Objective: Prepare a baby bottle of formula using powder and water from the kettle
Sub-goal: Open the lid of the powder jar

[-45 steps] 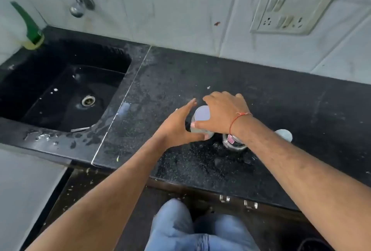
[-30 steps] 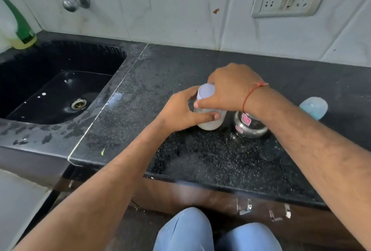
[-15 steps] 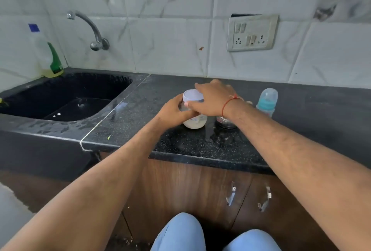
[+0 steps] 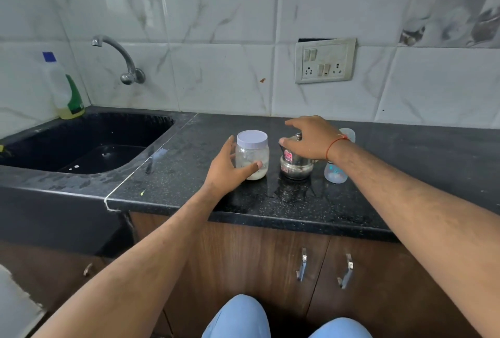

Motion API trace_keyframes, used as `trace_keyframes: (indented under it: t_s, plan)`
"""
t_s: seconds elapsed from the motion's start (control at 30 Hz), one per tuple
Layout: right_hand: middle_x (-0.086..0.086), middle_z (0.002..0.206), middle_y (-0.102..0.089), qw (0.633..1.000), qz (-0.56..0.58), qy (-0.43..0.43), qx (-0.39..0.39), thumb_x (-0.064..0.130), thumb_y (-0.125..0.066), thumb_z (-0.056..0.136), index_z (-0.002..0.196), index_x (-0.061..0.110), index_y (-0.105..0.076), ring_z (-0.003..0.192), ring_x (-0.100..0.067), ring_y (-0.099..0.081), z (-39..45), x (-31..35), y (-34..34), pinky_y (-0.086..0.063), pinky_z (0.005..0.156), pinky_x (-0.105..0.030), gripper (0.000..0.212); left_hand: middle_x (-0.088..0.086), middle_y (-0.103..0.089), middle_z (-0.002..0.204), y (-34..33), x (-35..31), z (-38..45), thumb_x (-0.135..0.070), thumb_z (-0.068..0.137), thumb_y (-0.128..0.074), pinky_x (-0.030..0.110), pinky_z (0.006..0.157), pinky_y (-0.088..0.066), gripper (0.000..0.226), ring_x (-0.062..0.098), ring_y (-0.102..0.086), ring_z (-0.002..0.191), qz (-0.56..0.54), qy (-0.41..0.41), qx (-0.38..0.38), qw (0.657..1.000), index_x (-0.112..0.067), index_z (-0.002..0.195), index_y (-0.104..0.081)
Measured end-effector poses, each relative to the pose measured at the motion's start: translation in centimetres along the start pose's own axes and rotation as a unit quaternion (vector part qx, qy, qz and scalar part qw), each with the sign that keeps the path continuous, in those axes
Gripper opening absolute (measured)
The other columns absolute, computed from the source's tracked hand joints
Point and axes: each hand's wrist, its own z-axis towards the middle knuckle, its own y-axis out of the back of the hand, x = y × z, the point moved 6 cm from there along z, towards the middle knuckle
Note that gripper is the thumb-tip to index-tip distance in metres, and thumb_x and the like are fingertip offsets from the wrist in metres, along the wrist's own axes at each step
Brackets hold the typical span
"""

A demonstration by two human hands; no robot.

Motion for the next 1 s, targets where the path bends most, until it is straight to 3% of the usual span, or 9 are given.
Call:
trace_keyframes:
  t_s: [0.17,0.23,0.3,0.43,0.53,0.63,0.8,1.0]
  plan:
    - [-0.001,0.148,-0.062,0.999,0.017,0.048,0.015,0.075,-0.057,0.088,0.147,0.023,-0.059,0.140,-0.027,-0.052,2.0,4.4,-1.2,-0.043,0.114,-0.043,0.078,-0.017,-0.069,0.142,0.0,0.7,0.6,-0.078,0.063,-0.092,0.039,0.114,-0.055,0.118,0.004,-0.067,0.129,-0.020,0.007,-0.013,1.000,-0.037,0.163,-0.042]
    - [-0.002,0.120,-0.072,0.997,-0.010,0.059,0.039,0.082,-0.052,0.085,0.117,0.023,-0.073,0.117,-0.028,-0.064,2.8,6.0,-1.8,-0.052,0.094,-0.041,0.070,-0.019,-0.069,0.142,0.0,-0.1,1.0,-0.078,0.066,-0.090,0.033,0.111,-0.055,0.111,0.003,-0.066,0.129,-0.010,-0.006,-0.017,1.000,-0.041,0.160,-0.045]
    - [0.000,0.085,-0.069,0.997,-0.027,0.049,0.050,0.089,-0.047,0.079,0.081,0.021,-0.068,0.087,-0.025,-0.067,3.7,7.1,-2.2,-0.051,0.073,-0.038,0.072,-0.020,-0.071,0.137,0.2,-0.7,1.5,-0.071,0.073,-0.090,0.033,0.108,-0.056,0.093,0.005,-0.067,0.127,-0.004,-0.024,-0.020,1.000,-0.042,0.153,-0.054]
    - [0.002,0.069,-0.066,0.997,-0.054,0.031,0.050,0.090,-0.052,0.072,0.073,0.017,-0.067,0.067,-0.020,-0.063,4.8,8.1,-2.5,-0.045,0.058,-0.032,0.075,-0.018,-0.077,0.125,0.4,-0.2,2.2,-0.062,0.073,-0.094,0.040,0.107,-0.060,0.074,0.006,-0.071,0.119,-0.037,-0.009,-0.014,0.999,-0.041,0.139,-0.067]
    - [0.000,0.069,-0.063,0.995,-0.072,0.042,0.063,0.081,-0.060,0.078,0.073,0.016,-0.064,0.068,-0.022,-0.060,5.4,8.4,-2.3,-0.040,0.056,-0.030,0.065,-0.016,-0.081,0.116,0.4,0.1,2.7,-0.058,0.070,-0.097,0.042,0.105,-0.061,0.067,0.007,-0.075,0.113,-0.052,0.006,-0.001,0.999,-0.040,0.130,-0.072]
    - [-0.005,0.084,-0.076,0.994,-0.058,0.042,0.078,0.077,-0.067,0.075,0.088,0.014,-0.077,0.079,-0.025,-0.069,6.1,8.1,-2.3,-0.045,0.062,-0.031,0.065,-0.013,-0.082,0.110,0.3,0.1,3.3,-0.051,0.071,-0.099,0.043,0.102,-0.063,0.059,0.008,-0.077,0.107,-0.053,0.019,0.016,0.998,-0.038,0.123,-0.074]
    - [-0.005,0.095,-0.080,0.991,-0.052,0.059,0.112,0.071,-0.071,0.069,0.097,0.017,-0.080,0.088,-0.024,-0.073,6.7,8.4,-2.4,-0.059,0.079,-0.040,0.062,-0.010,-0.082,0.114,0.1,0.2,3.7,-0.058,0.056,-0.098,0.046,0.103,-0.062,0.076,0.012,-0.078,0.109,-0.065,0.041,0.034,0.996,-0.035,0.124,-0.075]
    - [-0.001,0.102,-0.076,0.984,-0.075,0.087,0.133,0.059,-0.076,0.082,0.103,0.019,-0.074,0.097,-0.024,-0.069,6.9,9.0,-2.2,-0.058,0.087,-0.040,0.045,-0.009,-0.084,0.110,0.1,0.1,3.9,-0.039,0.070,-0.102,0.045,0.102,-0.063,0.056,0.014,-0.079,0.107,-0.080,0.048,0.050,0.994,-0.033,0.121,-0.077]
